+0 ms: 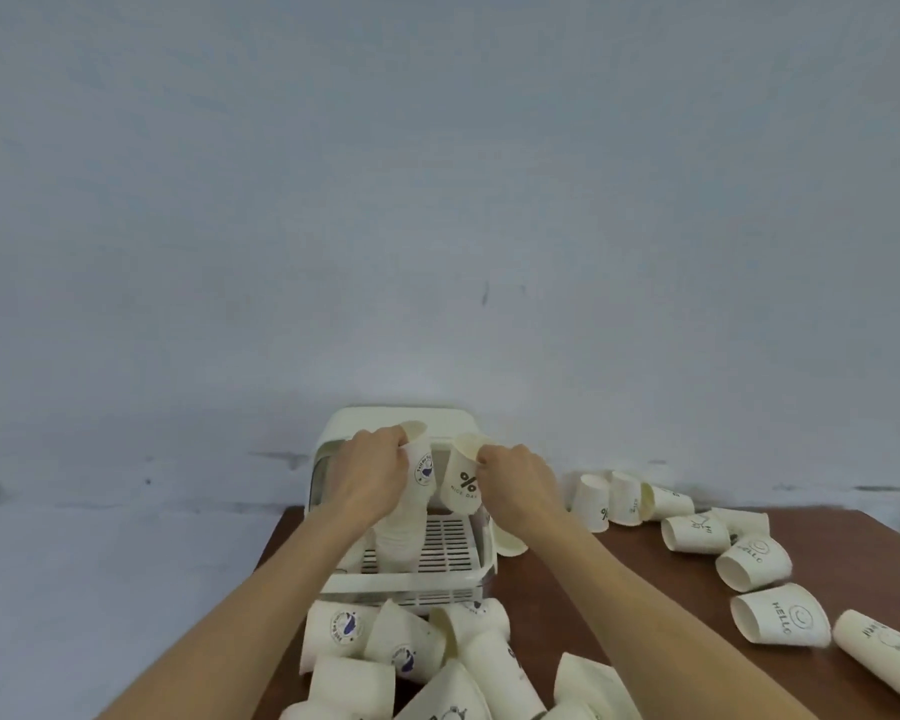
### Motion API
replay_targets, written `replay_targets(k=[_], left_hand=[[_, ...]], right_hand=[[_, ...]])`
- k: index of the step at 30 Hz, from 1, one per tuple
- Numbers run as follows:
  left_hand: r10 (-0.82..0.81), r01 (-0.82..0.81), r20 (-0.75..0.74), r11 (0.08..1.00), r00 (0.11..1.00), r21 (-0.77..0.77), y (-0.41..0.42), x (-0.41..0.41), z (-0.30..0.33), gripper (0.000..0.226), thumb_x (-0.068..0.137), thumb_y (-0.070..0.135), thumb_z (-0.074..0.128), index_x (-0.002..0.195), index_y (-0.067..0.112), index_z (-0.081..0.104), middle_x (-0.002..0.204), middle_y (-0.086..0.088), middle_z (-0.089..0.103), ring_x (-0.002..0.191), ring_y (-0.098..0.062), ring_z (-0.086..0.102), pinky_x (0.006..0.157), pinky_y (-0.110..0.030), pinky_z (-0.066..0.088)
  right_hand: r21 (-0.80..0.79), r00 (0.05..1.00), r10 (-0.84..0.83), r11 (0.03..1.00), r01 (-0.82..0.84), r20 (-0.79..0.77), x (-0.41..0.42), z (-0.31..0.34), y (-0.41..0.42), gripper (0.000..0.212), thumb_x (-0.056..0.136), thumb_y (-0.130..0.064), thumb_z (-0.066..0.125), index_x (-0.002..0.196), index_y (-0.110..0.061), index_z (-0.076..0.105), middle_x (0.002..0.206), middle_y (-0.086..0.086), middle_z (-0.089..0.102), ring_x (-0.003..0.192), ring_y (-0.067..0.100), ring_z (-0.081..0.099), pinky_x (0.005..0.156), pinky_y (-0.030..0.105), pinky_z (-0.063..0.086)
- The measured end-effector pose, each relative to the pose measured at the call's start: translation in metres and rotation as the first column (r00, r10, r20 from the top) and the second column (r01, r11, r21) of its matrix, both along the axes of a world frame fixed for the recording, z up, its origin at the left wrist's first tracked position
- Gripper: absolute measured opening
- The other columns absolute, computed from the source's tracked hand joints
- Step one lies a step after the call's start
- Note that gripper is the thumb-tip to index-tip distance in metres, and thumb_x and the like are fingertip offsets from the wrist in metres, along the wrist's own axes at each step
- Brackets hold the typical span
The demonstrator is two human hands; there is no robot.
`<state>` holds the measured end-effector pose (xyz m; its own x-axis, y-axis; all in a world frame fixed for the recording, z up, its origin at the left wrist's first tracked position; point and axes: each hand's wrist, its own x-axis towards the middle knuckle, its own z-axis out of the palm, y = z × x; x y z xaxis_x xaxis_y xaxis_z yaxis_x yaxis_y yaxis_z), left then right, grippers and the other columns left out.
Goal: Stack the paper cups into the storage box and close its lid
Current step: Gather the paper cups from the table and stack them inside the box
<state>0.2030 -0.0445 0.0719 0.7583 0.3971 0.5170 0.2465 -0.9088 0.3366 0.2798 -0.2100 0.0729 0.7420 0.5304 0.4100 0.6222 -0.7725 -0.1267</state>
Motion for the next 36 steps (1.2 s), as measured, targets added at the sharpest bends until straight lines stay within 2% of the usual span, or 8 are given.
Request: replay_targets(k=[3, 8, 12, 15, 20, 28, 33, 36], left_hand=[[0.056, -0.056, -0.008, 0.998, 0.998, -0.015, 0.022, -0.017, -0.006, 0.026, 0.094, 0.017, 0.041, 0.102, 0.023, 0.066, 0.092, -0.006, 0.068, 0.086, -0.028, 0.060, 0.064, -0.032, 0.043], [0.116, -0.117, -0.024, 0.993, 0.993, -0.029, 0.050, -0.033, -0.020, 0.027, 0.094, 0.022, 0.042, 0.104, 0.026, 0.068, 0.099, -0.004, 0.069, 0.094, -0.029, 0.061, 0.071, -0.033, 0.045], [0.145, -0.145, -0.056, 0.989, 0.988, -0.008, 0.064, -0.038, -0.035, 0.029, 0.096, 0.025, 0.040, 0.110, 0.027, 0.066, 0.105, -0.004, 0.067, 0.097, -0.030, 0.060, 0.073, -0.034, 0.043], [0.140, -0.140, -0.081, 0.990, 0.987, 0.002, 0.071, -0.039, -0.048, 0.031, 0.097, 0.028, 0.037, 0.111, 0.030, 0.065, 0.103, -0.005, 0.066, 0.095, -0.030, 0.060, 0.069, -0.033, 0.041], [0.116, -0.116, -0.117, 0.993, 0.986, 0.009, 0.071, -0.034, -0.066, 0.029, 0.098, 0.026, 0.037, 0.103, 0.026, 0.066, 0.095, -0.004, 0.067, 0.087, -0.028, 0.062, 0.066, -0.034, 0.046], [0.125, -0.126, -0.156, 0.992, 0.980, 0.004, 0.070, -0.030, -0.085, 0.024, 0.096, 0.019, 0.040, 0.096, 0.024, 0.063, 0.093, -0.003, 0.066, 0.085, -0.027, 0.061, 0.067, -0.035, 0.047], [0.133, -0.129, -0.177, 0.991, 0.975, 0.030, 0.072, -0.030, -0.099, 0.026, 0.097, 0.017, 0.040, 0.104, 0.026, 0.063, 0.097, -0.004, 0.065, 0.088, -0.026, 0.061, 0.066, -0.034, 0.044], [0.136, -0.130, -0.210, 0.991, 0.968, 0.040, 0.071, -0.032, -0.104, 0.025, 0.097, 0.018, 0.041, 0.107, 0.027, 0.063, 0.097, -0.004, 0.065, 0.088, -0.026, 0.061, 0.066, -0.034, 0.045]], right_hand=[[0.002, 0.999, 0.040, 0.999, -0.040, 0.003, -0.006, -0.005, 0.028, 0.018, 0.089, -0.007, 0.042, 0.096, -0.010, 0.059, 0.093, 0.013, 0.061, 0.080, 0.032, 0.056, 0.063, 0.035, 0.042], [-0.039, 0.996, 0.083, 0.996, -0.083, 0.012, -0.011, -0.018, 0.065, 0.013, 0.085, -0.005, 0.045, 0.089, -0.012, 0.056, 0.087, 0.010, 0.063, 0.077, 0.032, 0.060, 0.060, 0.036, 0.047], [-0.111, 0.997, 0.076, 0.991, -0.079, -0.027, -0.015, -0.035, 0.078, 0.013, 0.092, -0.008, 0.042, 0.093, -0.011, 0.054, 0.086, 0.010, 0.057, 0.071, 0.029, 0.049, 0.059, 0.034, 0.039], [-0.187, 0.996, 0.091, 0.978, -0.092, -0.014, -0.018, -0.044, 0.079, 0.012, 0.090, -0.001, 0.040, 0.089, -0.012, 0.045, 0.083, 0.008, 0.047, 0.071, 0.030, 0.045, 0.061, 0.034, 0.036], [-0.242, 0.994, 0.107, 0.964, -0.107, -0.011, -0.016, -0.059, 0.079, 0.024, 0.090, 0.001, 0.042, 0.106, -0.007, 0.057, 0.102, 0.014, 0.062, 0.091, 0.033, 0.062, 0.062, 0.034, 0.037], [-0.296, 0.990, 0.140, 0.945, -0.141, -0.024, -0.018, -0.086, 0.078, 0.028, 0.090, 0.006, 0.041, 0.115, -0.004, 0.051, 0.116, 0.017, 0.056, 0.108, 0.034, 0.052, 0.070, 0.037, 0.035], [-0.256, 0.989, 0.146, 0.956, -0.145, -0.017, -0.022, -0.094, 0.083, 0.028, 0.092, 0.004, 0.040, 0.118, -0.003, 0.050, 0.120, 0.019, 0.055, 0.110, 0.034, 0.050, 0.083, 0.038, 0.041], [-0.244, 0.992, 0.127, 0.962, -0.126, -0.010, -0.024, -0.098, 0.085, 0.029, 0.093, 0.003, 0.039, 0.120, -0.003, 0.048, 0.122, 0.018, 0.054, 0.113, 0.033, 0.050, 0.086, 0.038, 0.042]])
